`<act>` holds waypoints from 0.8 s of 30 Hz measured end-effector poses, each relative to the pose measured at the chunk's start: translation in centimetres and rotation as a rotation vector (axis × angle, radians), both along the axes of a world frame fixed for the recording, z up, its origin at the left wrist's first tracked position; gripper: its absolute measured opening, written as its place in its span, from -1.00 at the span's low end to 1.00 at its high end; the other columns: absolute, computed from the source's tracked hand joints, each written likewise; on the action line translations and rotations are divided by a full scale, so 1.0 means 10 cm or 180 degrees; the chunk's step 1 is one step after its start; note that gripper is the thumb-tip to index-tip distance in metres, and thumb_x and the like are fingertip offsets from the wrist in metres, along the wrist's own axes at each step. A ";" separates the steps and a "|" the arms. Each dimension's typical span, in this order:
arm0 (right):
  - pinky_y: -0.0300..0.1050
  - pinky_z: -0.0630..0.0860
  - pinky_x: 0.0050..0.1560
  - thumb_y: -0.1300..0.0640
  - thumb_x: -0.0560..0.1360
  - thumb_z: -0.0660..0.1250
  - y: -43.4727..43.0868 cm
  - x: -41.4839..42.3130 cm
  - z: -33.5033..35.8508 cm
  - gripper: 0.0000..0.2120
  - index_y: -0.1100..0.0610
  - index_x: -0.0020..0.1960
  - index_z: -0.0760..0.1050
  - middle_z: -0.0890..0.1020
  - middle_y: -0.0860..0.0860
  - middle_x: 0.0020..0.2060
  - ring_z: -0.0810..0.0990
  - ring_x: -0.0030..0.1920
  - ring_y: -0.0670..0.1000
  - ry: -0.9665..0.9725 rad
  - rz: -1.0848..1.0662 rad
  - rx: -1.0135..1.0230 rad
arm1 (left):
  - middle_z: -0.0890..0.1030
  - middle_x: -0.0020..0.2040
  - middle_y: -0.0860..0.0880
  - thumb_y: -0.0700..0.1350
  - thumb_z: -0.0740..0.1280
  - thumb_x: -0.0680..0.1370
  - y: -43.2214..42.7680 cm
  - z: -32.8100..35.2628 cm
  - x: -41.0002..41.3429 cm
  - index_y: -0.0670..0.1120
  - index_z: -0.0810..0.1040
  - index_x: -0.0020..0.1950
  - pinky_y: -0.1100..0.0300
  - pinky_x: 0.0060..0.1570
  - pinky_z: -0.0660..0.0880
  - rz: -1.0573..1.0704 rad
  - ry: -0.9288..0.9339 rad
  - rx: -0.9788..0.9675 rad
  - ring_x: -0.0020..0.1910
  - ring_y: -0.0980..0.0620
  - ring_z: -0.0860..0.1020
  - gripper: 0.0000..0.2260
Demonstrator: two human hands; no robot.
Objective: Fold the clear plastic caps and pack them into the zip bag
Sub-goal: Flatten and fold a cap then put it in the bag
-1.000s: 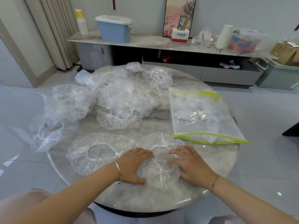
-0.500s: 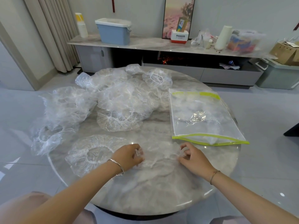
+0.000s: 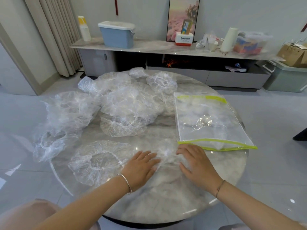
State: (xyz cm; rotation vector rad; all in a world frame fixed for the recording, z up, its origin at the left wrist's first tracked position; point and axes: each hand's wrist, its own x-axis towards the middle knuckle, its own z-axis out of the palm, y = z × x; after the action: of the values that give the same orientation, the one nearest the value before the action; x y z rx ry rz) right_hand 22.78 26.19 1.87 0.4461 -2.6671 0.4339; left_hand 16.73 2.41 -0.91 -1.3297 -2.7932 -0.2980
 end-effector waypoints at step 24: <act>-0.26 0.39 0.08 0.02 0.57 0.18 -0.29 0.14 -0.13 -0.75 0.01 -0.13 0.60 0.66 -0.13 -0.10 0.58 -0.04 -0.10 -0.0365 0.1023 0.0126 | 0.30 0.44 0.18 0.21 -0.16 0.54 -0.02 0.17 0.01 0.15 0.32 0.43 0.45 0.34 -0.09 -0.0115 -0.1331 0.0311 0.43 0.20 0.18 -0.47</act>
State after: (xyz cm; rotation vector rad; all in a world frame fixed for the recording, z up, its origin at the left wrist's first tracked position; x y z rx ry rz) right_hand 24.17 23.32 0.55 0.8938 -2.7231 0.5137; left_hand 16.86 2.23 0.74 -1.4401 -3.0282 -0.7884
